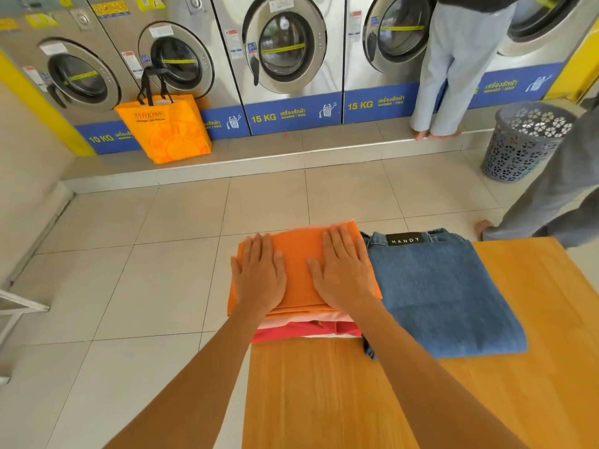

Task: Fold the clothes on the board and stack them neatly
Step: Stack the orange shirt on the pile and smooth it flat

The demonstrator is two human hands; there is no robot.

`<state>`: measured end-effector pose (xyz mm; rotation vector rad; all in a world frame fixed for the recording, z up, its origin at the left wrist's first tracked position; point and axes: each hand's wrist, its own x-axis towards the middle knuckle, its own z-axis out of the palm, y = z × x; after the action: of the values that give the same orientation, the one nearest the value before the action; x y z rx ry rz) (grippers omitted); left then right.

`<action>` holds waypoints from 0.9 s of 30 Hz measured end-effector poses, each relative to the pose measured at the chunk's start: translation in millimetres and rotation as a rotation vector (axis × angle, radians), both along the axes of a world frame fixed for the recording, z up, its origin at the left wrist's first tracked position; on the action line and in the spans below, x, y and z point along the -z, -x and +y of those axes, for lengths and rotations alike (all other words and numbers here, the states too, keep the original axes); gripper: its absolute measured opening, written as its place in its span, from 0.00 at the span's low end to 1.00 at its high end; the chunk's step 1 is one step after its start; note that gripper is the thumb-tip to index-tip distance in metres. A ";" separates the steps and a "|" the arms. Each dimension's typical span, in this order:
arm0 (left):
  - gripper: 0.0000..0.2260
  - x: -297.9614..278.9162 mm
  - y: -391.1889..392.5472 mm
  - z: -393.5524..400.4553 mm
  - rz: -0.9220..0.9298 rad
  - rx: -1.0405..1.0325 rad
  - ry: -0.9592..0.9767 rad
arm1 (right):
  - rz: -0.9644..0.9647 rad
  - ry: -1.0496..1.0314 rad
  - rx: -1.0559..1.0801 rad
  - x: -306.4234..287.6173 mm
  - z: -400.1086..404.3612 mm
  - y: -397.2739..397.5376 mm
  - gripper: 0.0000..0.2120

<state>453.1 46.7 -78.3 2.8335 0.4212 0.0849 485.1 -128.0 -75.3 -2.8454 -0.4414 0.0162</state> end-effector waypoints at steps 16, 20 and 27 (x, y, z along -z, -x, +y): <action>0.26 11.0 13.0 16.1 -0.043 -0.390 0.541 | 0.315 -0.361 0.369 5.6 -18.6 -15.3 0.31; 0.19 0.7 1.4 37.1 -0.221 -0.335 0.460 | 0.074 -0.008 0.276 -9.9 1.4 -18.9 0.31; 0.19 -20.2 -22.9 66.3 0.064 -0.130 0.455 | 0.044 -0.031 0.041 2.8 6.9 -5.9 0.32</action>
<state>476.0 113.0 -58.1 2.3657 0.5581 -0.0684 491.0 -121.1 -78.1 -2.8165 -0.3713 0.0638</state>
